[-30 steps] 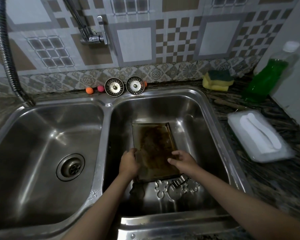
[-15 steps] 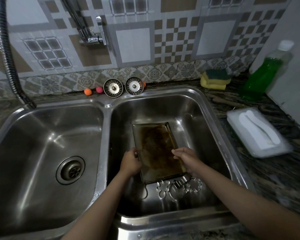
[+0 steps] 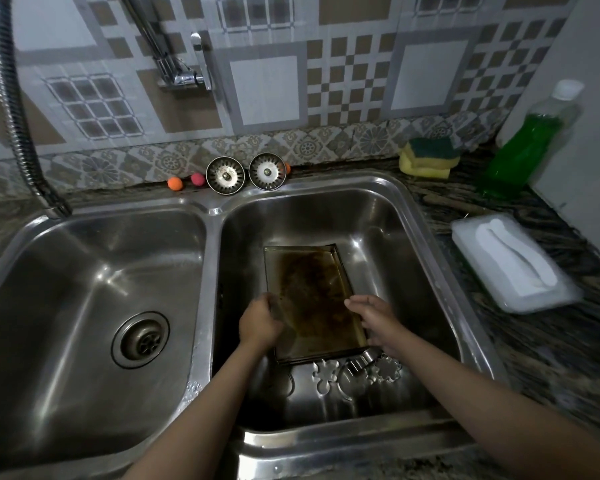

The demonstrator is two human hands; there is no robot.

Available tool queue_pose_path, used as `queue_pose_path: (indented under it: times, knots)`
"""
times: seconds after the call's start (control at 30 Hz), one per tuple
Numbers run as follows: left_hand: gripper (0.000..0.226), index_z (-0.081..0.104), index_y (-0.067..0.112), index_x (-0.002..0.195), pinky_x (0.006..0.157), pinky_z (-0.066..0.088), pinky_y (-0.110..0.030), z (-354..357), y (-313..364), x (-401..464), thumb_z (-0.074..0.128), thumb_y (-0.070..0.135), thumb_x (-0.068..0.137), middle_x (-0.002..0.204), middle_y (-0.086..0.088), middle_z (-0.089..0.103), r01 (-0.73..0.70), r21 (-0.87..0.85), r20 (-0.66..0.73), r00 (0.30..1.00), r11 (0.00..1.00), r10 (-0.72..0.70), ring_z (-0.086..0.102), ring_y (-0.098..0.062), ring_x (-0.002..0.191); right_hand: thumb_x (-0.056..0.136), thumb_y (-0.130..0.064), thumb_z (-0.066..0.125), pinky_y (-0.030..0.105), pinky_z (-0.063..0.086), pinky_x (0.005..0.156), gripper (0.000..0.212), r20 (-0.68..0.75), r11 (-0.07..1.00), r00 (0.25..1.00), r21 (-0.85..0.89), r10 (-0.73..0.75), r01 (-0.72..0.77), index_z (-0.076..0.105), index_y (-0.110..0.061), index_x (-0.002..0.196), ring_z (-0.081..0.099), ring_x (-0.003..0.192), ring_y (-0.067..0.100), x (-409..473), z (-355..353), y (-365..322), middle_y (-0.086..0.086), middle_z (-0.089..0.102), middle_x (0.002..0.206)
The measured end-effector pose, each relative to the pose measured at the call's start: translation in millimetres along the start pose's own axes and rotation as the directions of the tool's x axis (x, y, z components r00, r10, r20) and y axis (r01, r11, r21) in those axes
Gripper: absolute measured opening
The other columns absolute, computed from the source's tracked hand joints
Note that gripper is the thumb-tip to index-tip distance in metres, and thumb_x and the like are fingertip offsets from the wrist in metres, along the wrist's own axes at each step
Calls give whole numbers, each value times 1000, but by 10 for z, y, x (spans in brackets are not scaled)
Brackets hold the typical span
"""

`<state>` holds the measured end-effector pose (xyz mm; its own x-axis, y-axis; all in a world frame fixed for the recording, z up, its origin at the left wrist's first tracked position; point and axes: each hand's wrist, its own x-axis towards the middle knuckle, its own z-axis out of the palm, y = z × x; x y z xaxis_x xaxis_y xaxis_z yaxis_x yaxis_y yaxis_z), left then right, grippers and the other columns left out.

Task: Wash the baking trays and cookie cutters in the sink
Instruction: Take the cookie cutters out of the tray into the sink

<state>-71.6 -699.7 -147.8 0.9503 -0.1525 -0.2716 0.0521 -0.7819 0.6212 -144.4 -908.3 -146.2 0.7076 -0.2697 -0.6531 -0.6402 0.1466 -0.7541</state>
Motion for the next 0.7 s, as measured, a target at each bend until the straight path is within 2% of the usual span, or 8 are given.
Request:
queue_pose_path:
  times: [0.17,0.3,0.4,0.5,0.57,0.6,0.63,0.7]
  knots:
    - [53,49,10,128,89,48,-35,-77,53,49,67,9,79,126,-13,53,35,-24,14,999,999,-35,56,-29,112,87,-39,63,53,38,103,33,44,1000,999,1,16,-16,58,-27,118,46,122,28,7,-18,-41,-1,53,128]
    - [59,47,8,131,94,47,-35,-117,66,19,66,1,76,130,-16,49,54,-93,16,998,994,-53,52,-30,116,82,-44,65,55,38,104,27,101,996,995,85,15,-24,62,-33,107,50,120,29,-4,-73,-60,-1,56,130]
    - [60,47,8,130,90,48,-34,-184,138,-84,64,-6,74,130,-14,49,47,-228,-5,999,973,-49,51,-27,116,83,-43,64,53,37,105,24,123,992,992,124,-37,22,62,-32,105,50,120,26,-98,-148,-165,-1,58,127]
    - [53,47,10,130,79,50,-28,-283,309,-246,54,-13,83,128,-11,49,38,-458,34,999,888,-26,51,-20,110,89,-36,61,41,45,95,22,130,989,983,93,-127,116,62,-27,109,56,114,20,-318,-282,-352,-1,62,118]
    - [51,47,12,130,67,52,-20,-335,416,-340,50,-14,86,124,-9,49,36,-545,56,998,838,-6,53,-14,100,89,-34,62,28,46,84,22,127,969,965,-60,-231,240,60,-28,110,54,115,16,-538,-431,-480,-5,59,117]
    - [51,48,14,129,59,52,-17,-343,448,-374,51,-13,87,122,-8,49,34,-574,60,998,818,0,53,-12,96,88,-34,63,24,44,81,23,121,922,942,-201,-312,331,58,-30,111,52,114,12,-650,-533,-531,-8,56,118]
    - [50,48,16,129,55,52,-17,-343,470,-401,52,-12,87,120,-8,49,38,-604,60,998,796,-3,55,-13,94,87,-35,64,21,42,79,26,124,828,901,-360,-415,431,56,-33,112,50,111,8,-774,-648,-581,-11,52,118]
    - [50,49,19,128,54,54,-21,-334,515,-457,52,-10,87,120,-8,49,50,-669,54,998,742,-18,57,-20,97,85,-37,64,17,38,77,33,120,558,768,-619,-629,553,54,-32,117,44,106,5,-1023,-919,-709,-12,45,115]
